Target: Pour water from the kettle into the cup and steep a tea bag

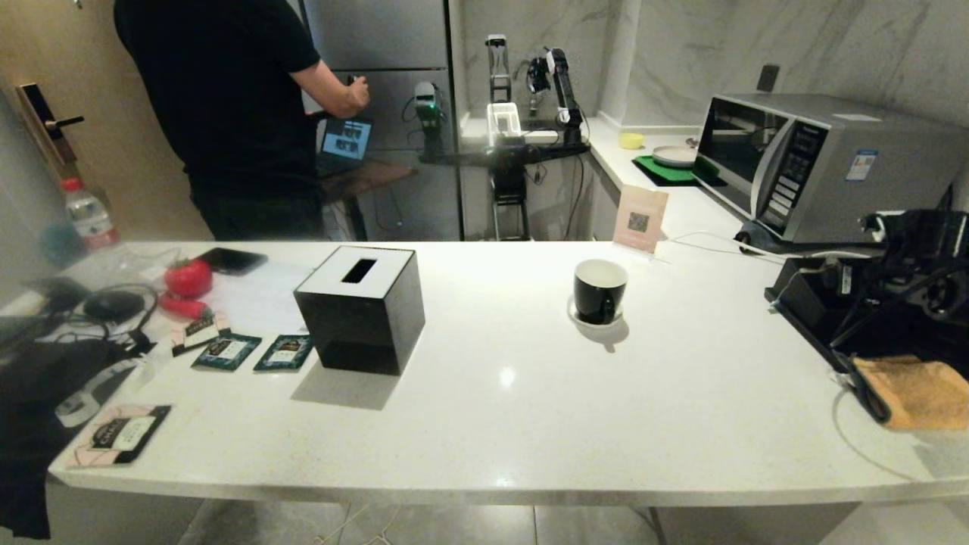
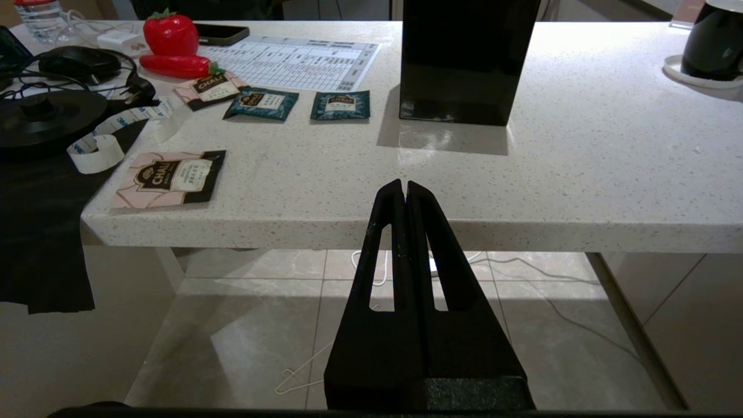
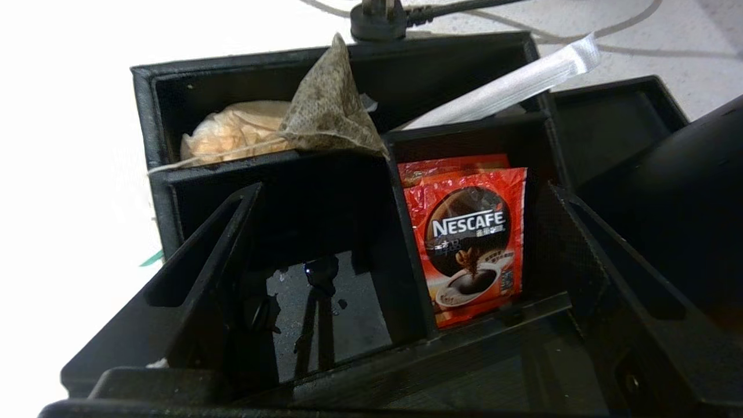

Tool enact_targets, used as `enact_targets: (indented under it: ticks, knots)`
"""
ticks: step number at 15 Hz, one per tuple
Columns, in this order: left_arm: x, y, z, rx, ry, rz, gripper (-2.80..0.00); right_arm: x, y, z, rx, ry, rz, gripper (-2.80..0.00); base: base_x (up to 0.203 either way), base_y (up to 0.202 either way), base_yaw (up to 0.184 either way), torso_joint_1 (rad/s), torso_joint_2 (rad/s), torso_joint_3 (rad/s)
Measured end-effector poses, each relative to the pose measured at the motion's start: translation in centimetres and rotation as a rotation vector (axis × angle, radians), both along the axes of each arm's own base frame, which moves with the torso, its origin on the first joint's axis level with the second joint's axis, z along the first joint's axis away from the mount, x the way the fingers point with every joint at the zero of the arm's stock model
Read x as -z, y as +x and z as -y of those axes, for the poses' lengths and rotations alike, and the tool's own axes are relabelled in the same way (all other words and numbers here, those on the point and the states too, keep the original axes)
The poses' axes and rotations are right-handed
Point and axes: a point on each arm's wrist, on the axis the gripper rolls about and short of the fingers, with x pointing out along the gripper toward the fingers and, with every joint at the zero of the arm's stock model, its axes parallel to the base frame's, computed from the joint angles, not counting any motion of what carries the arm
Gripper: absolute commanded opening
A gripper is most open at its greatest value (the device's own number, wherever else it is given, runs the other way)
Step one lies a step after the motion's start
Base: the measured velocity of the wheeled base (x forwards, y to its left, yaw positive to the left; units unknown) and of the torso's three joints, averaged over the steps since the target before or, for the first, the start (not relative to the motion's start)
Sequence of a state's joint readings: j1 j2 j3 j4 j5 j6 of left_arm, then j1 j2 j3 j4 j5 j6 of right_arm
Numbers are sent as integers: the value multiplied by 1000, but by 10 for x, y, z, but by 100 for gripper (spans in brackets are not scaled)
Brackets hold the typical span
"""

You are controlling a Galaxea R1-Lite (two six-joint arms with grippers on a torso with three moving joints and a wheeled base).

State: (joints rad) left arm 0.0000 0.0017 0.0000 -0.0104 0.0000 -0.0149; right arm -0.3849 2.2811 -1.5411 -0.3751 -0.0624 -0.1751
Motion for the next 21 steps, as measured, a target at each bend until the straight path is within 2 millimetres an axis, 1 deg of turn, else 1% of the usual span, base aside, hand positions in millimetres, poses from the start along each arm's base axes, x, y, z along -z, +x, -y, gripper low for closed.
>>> enact_targets:
  ticks: [5, 21]
  knots:
    - [0, 0, 0, 0, 0, 0, -280, -1, 6, 3, -2, -3, 18, 0, 0, 0, 0, 0, 0, 0]
    - [0, 0, 0, 0, 0, 0, -280, -3, 9, 3, -5, -6, 30, 0, 0, 0, 0, 0, 0, 0]
